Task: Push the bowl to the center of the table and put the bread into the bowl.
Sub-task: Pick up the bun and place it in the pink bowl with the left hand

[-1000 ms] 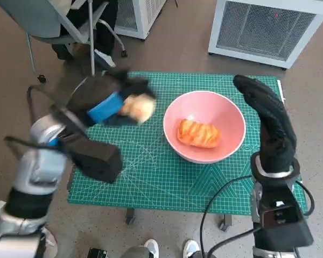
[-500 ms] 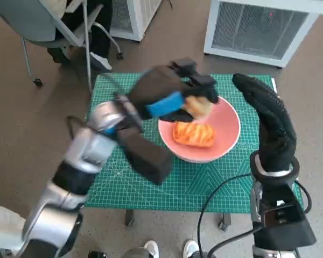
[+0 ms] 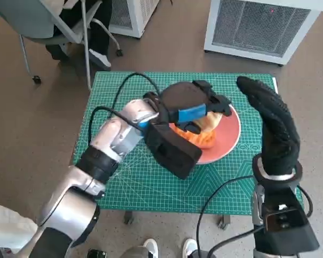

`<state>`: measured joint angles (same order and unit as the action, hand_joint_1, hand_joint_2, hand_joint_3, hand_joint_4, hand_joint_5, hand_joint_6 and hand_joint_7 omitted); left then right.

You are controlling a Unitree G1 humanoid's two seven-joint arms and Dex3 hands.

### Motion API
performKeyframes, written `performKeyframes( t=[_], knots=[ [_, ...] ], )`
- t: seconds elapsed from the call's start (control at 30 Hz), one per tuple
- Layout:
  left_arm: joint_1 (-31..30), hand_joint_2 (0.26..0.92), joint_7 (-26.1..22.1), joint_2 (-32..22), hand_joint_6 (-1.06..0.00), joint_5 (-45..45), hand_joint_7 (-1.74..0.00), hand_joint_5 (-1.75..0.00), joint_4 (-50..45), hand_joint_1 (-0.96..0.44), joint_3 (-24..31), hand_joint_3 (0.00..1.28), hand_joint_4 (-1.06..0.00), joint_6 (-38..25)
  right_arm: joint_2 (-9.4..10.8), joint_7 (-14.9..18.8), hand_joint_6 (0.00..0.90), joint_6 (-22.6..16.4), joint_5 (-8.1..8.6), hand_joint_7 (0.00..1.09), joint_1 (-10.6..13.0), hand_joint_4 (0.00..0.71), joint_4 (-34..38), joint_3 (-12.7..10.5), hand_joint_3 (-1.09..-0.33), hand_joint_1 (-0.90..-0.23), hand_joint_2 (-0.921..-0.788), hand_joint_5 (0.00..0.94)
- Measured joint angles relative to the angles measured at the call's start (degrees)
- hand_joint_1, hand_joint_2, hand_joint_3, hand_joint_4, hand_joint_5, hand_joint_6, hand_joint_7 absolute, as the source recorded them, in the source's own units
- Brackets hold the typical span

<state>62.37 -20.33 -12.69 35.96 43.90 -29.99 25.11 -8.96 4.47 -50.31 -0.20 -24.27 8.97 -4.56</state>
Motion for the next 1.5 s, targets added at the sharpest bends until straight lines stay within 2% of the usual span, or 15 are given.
performKeyframes(
  t=[0.3, 0.57, 0.7, 0.93, 1.03, 1.2, 1.23, 1.3, 1.4, 1.5],
  knots=[
    [0.14, 0.921, -3.53, -0.04, -0.25, 0.05, -0.04, 0.0, 2.08, -0.35, -1.0, 0.11, -0.02, -1.44, -0.02, -0.72, 0.065, 0.01, -0.65, 0.8, 1.06, 0.423, -0.85, -1.47, -0.532, -0.376, -0.921, 0.03],
    [-0.97, 0.921, -6.97, -0.55, -0.24, -6.9, -0.03, 0.0, 0.24, -0.33, 3.69, 0.08, -0.01, -1.12, -0.23, -0.83, 0.099, 0.01, -0.81, 0.73, 1.09, 0.431, -1.07, -2.32, -0.522, -0.384, -0.921, 0.02],
    [-2.87, 0.921, -7.0, -0.83, -0.28, -11.82, -0.04, -0.03, -1.63, -0.32, 7.15, 0.08, -0.06, 0.81, -0.61, -0.82, 0.105, 0.02, -0.71, 0.72, 1.09, 0.433, -1.09, -2.56, -0.518, -0.391, -0.921, 0.018],
    [-8.53, 0.921, -4.61, -1.05, -0.41, -20.83, -0.12, -0.11, -4.81, -0.33, 14.62, 0.15, -0.28, 5.51, -1.35, -0.82, 0.113, 0.27, -0.49, 0.7, 1.08, 0.435, -1.22, -2.97, -0.513, -0.402, -0.921, 0.016],
    [-11.14, 0.921, -3.17, -1.13, -0.44, -24.24, -0.13, -0.12, -6.64, -0.32, 17.85, 0.17, -0.33, 7.21, -1.46, -0.82, 0.115, 0.49, -0.48, 0.7, 1.06, 0.435, -1.26, -3.04, -0.512, -0.403, -0.921, 0.016],
    [-16.04, 0.921, -1.5, -0.7, -0.19, -29.96, -0.66, -0.13, -11.51, -0.3, 22.14, 0.22, -0.38, 8.39, -1.62, -0.83, 0.119, 1.0, -0.53, 0.69, 0.86, 0.436, -1.41, -3.17, -0.513, -0.395, -0.921, 0.015],
    [-17.24, 0.921, -1.24, -0.41, -0.16, -31.47, -0.7, -0.13, -12.95, -0.3, 23.03, 0.23, -0.38, 8.39, -1.63, -0.85, 0.119, 1.21, -0.56, 0.69, 0.74, 0.437, -1.42, -3.19, -0.513, -0.393, -0.921, 0.015],
    [-19.52, 0.921, -0.91, 0.24, -0.08, -34.21, -0.84, -0.34, -15.51, -0.29, 24.33, 0.25, -0.27, 8.34, -1.65, -0.93, 0.121, 1.62, -0.59, 0.69, 0.53, 0.437, -1.49, -3.24, -0.516, -0.383, -0.921, 0.014],
    [-22.97, 0.921, -0.93, 1.72, -0.02, -38.89, -0.91, -0.6, -19.67, -0.28, 25.96, 0.29, -0.12, 7.57, -1.63, -1.27, 0.123, 2.33, -0.85, 0.69, 0.23, 0.438, -1.77, -3.25, -0.52, -0.372, -0.921, 0.014],
    [-26.14, 0.921, -0.92, 3.32, -0.01, -43.26, -0.92, -0.69, -23.3, -0.27, 27.08, 0.31, -0.05, 6.62, -1.62, -1.51, 0.124, 3.08, -1.22, 0.69, -0.06, 0.437, -2.21, -3.24, -0.523, -0.366, -0.921, 0.012]
  ],
)
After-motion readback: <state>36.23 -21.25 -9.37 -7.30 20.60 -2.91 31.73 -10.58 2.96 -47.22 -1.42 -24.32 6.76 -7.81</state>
